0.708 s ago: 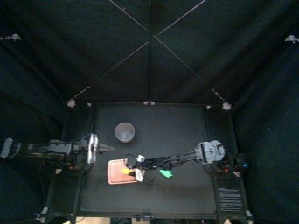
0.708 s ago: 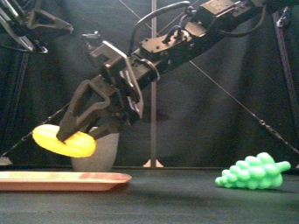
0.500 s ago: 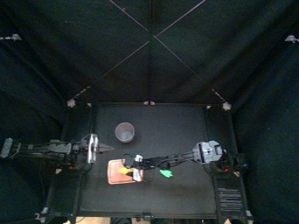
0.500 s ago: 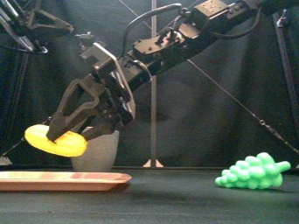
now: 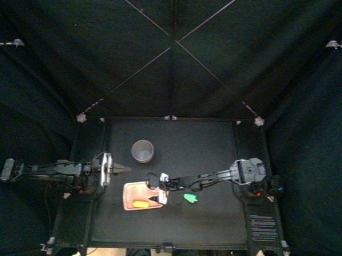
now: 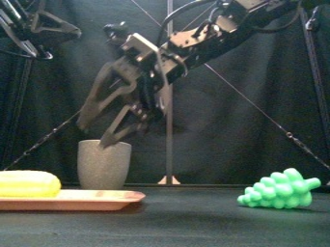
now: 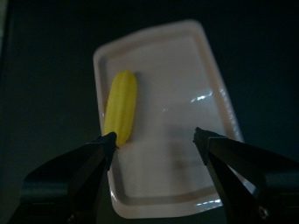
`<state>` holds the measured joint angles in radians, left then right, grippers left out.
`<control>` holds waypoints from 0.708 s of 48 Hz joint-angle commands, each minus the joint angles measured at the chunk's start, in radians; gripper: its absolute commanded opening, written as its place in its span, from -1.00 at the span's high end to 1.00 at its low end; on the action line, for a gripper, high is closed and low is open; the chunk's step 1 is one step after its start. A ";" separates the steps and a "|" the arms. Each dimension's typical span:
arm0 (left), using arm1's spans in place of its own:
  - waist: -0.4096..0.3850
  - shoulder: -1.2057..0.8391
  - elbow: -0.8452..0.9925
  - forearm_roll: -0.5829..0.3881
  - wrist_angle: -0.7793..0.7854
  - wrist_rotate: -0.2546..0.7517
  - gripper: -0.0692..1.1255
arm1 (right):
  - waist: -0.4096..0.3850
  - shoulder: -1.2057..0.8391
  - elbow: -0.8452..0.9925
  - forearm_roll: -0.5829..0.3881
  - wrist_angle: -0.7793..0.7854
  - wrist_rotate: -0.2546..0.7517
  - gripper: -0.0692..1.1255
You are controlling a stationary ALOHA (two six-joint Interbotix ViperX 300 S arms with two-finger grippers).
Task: Pick the corn then place it on the pink plate
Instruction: Drop corn on the pink plate and return to neutral
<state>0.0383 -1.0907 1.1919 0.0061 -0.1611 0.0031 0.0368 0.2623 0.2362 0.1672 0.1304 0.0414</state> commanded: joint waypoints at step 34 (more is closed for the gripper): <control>0.008 -0.020 -0.014 0.002 -0.003 0.002 0.90 | -0.015 -0.943 0.652 -0.091 -0.295 0.000 -0.82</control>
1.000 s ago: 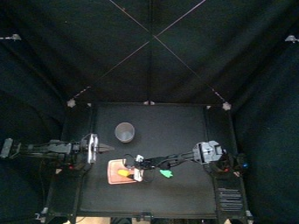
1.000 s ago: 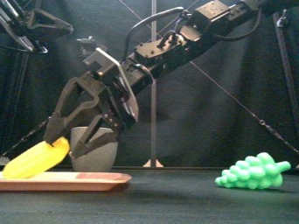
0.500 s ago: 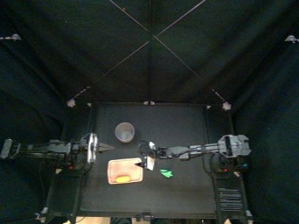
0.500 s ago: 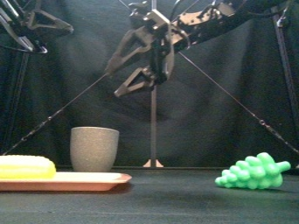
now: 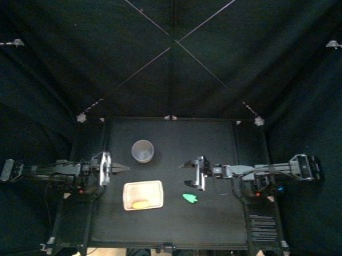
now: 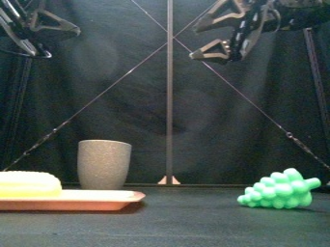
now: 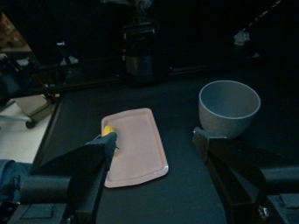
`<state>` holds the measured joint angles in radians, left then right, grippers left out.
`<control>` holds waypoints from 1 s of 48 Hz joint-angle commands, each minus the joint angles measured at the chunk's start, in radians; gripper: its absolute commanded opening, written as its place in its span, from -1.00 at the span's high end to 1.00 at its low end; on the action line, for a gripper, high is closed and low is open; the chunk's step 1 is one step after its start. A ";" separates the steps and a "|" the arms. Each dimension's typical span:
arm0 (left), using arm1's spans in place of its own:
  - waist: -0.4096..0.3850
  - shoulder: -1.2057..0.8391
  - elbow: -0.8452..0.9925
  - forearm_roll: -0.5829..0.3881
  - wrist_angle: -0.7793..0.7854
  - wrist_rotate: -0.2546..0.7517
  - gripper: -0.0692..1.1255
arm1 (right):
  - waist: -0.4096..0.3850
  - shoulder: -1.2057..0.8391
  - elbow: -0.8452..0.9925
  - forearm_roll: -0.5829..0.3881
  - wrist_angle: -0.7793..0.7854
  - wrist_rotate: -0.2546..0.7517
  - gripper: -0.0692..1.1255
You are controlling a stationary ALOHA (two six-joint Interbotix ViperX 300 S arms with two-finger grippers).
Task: Pick the corn then place it on the pink plate
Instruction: Drop corn on the pink plate and return to neutral
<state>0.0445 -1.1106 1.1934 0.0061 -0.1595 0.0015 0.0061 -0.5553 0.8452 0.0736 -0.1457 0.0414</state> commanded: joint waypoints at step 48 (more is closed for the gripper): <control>0.009 0.000 -0.014 -0.017 -0.005 0.002 0.90 | 0.060 -0.430 0.282 0.003 -0.002 -0.002 -0.82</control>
<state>0.0491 -1.1106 1.1934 -0.0092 -0.1611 0.0031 0.0752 -0.9879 1.1351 0.0767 -0.1411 0.0414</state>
